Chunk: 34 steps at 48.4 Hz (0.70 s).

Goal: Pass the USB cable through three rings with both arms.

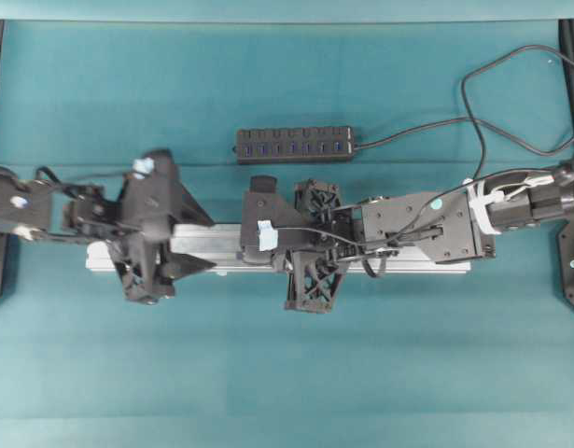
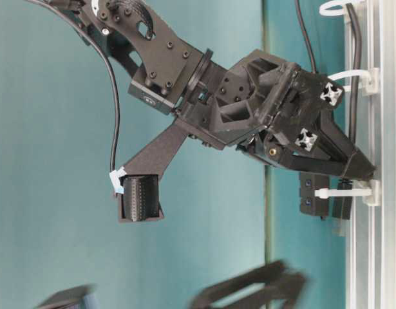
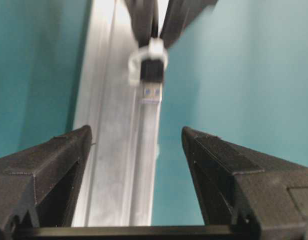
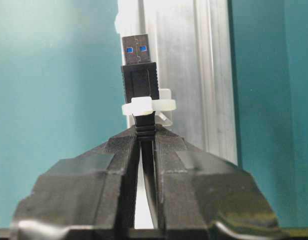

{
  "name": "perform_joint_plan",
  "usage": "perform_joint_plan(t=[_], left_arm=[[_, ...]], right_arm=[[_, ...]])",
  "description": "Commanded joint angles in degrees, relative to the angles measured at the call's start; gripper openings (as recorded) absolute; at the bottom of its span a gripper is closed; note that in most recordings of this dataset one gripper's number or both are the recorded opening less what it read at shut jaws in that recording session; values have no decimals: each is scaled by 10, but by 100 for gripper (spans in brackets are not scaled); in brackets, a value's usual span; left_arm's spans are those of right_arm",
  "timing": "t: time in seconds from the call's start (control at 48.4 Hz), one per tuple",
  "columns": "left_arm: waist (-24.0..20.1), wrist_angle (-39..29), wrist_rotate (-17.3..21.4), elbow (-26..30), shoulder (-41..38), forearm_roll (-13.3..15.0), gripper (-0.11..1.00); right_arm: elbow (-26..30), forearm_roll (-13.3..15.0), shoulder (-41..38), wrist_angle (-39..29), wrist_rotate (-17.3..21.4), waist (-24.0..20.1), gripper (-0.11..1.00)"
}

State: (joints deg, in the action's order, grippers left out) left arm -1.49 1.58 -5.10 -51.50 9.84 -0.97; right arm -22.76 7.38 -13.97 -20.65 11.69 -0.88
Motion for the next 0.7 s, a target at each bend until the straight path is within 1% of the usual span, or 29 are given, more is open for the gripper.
perform_joint_plan(t=[0.0,0.33,0.454,0.578,0.682], left_arm=[[1,28,1,4,-18,-1,78],[0,134,5,-15,-47,-1,78],[1,150,4,-13,-67,0,78],[10,174,4,2,-96,0,78],[11,178,3,15,-115,-1,78]], right_arm=[[10,-2,4,4,4,-1,-8],[5,-3,7,14,14,-1,-8],[5,-4,8,18,14,-1,-8],[4,-4,8,19,14,-1,-8],[5,-4,8,19,14,-1,-8]])
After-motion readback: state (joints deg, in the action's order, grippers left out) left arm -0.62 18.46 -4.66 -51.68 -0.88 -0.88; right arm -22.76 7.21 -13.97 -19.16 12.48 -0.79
